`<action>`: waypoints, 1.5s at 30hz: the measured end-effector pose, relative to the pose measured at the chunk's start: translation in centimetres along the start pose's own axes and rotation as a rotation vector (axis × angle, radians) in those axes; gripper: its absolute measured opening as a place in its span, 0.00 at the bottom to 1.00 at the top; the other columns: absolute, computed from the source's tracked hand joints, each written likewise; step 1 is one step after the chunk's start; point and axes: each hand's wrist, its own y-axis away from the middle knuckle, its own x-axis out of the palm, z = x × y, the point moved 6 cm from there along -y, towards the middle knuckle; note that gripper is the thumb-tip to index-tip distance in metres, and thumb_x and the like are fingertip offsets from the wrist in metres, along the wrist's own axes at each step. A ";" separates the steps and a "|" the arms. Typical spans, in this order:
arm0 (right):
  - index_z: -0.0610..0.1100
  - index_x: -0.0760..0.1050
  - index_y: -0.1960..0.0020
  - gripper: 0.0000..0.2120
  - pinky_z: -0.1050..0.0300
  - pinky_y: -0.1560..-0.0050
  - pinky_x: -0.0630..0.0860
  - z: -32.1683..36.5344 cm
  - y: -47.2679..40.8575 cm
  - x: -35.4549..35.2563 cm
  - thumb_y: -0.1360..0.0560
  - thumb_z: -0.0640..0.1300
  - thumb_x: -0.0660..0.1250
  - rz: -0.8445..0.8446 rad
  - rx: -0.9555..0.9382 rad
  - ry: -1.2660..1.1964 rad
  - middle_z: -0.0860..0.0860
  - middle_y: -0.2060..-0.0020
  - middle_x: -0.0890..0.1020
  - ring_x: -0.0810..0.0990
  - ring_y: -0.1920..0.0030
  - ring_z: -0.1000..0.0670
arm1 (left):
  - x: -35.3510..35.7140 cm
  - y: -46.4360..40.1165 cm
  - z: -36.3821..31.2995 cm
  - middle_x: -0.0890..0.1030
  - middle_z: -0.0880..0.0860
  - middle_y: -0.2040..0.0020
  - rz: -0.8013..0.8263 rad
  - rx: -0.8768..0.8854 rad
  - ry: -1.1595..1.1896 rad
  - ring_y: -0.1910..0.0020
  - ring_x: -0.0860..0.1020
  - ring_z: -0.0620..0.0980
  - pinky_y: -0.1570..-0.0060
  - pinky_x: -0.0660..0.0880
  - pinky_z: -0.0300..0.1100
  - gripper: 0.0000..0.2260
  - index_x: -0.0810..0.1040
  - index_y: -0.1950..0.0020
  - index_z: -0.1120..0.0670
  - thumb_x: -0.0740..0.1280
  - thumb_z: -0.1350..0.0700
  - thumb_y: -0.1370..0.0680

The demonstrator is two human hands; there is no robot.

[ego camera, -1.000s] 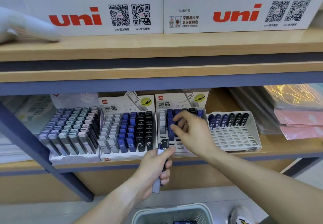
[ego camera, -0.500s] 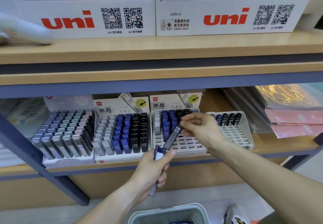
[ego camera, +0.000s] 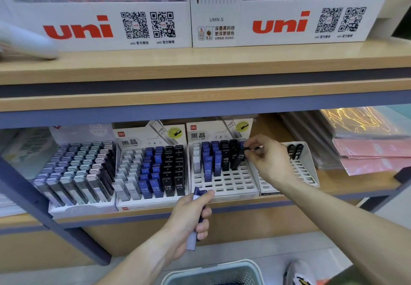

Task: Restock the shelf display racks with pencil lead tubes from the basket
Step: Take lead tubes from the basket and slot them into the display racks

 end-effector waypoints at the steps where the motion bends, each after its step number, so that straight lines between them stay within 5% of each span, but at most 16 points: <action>1: 0.50 0.81 0.51 0.07 0.59 0.57 0.77 0.1 0.0 0.1 0.24 0.39 0.72 0.008 -0.016 0.017 0.55 0.57 0.83 0.82 0.59 0.56 | 0.0 0.0 0.0 0.68 0.50 0.69 0.001 0.003 -0.001 0.76 0.60 0.47 0.76 0.57 0.38 0.16 0.70 0.48 0.55 0.72 0.47 0.22; 6: 0.52 0.81 0.51 0.08 0.58 0.55 0.80 0.7 -0.2 0.4 0.24 0.38 0.72 0.052 -0.092 0.064 0.56 0.57 0.83 0.84 0.57 0.55 | 0.1 -0.1 -0.1 0.68 0.49 0.69 -0.007 0.003 -0.013 0.76 0.60 0.47 0.76 0.58 0.38 0.16 0.70 0.48 0.56 0.72 0.46 0.22; 13: 0.51 0.83 0.50 0.08 0.77 0.61 0.69 1.3 -0.5 0.4 0.24 0.39 0.73 0.083 -0.145 0.146 0.59 0.61 0.81 0.82 0.58 0.58 | 0.3 -0.3 -0.4 0.68 0.49 0.69 -0.001 0.010 0.000 0.77 0.60 0.47 0.76 0.58 0.38 0.17 0.68 0.48 0.56 0.72 0.46 0.21; 18: 0.50 0.84 0.51 0.08 0.72 0.58 0.74 0.9 -0.9 0.2 0.26 0.38 0.74 0.087 -0.139 0.153 0.57 0.61 0.83 0.82 0.59 0.58 | 0.4 -0.2 -0.5 0.68 0.49 0.69 0.007 0.015 -0.007 0.77 0.60 0.47 0.77 0.58 0.38 0.17 0.68 0.49 0.55 0.71 0.46 0.21; 21: 0.50 0.85 0.49 0.09 0.78 0.58 0.70 0.4 -0.8 0.9 0.24 0.37 0.72 0.139 -0.133 0.167 0.57 0.58 0.85 0.82 0.58 0.60 | 0.5 -0.2 -0.6 0.68 0.49 0.69 0.007 0.014 -0.011 0.77 0.60 0.47 0.77 0.58 0.37 0.17 0.68 0.49 0.55 0.71 0.46 0.21; 28: 0.50 0.83 0.42 0.13 0.59 0.54 0.77 1.7 0.0 0.9 0.24 0.39 0.72 0.106 -0.146 0.220 0.53 0.54 0.79 0.81 0.58 0.53 | 0.4 0.0 -0.6 0.69 0.49 0.69 -0.001 0.011 -0.002 0.76 0.61 0.47 0.77 0.58 0.38 0.18 0.69 0.47 0.56 0.72 0.45 0.22; 36: 0.47 0.85 0.51 0.05 0.62 0.62 0.76 3.9 5.3 4.8 0.25 0.47 0.76 0.617 0.184 -0.252 0.46 0.58 0.87 0.82 0.62 0.54 | 1.0 0.5 -1.1 0.70 0.51 0.69 0.011 0.001 0.094 0.77 0.61 0.47 0.76 0.59 0.37 0.30 0.79 0.41 0.58 0.64 0.31 0.24; 41: 0.38 0.82 0.46 0.11 0.65 0.64 0.77 4.1 6.5 6.3 0.26 0.41 0.77 0.681 0.375 -0.414 0.47 0.65 0.84 0.82 0.64 0.53 | 1.4 0.8 -0.9 0.71 0.53 0.69 -0.012 -0.012 0.054 0.77 0.62 0.48 0.75 0.60 0.38 0.31 0.82 0.43 0.57 0.61 0.30 0.24; 45: 0.39 0.82 0.50 0.08 0.61 0.60 0.79 4.1 6.6 6.5 0.26 0.40 0.77 0.659 0.437 -0.453 0.44 0.62 0.86 0.84 0.62 0.52 | 1.2 0.8 -0.8 0.71 0.53 0.69 -0.018 -0.017 0.027 0.78 0.62 0.48 0.76 0.61 0.38 0.31 0.79 0.49 0.58 0.61 0.30 0.24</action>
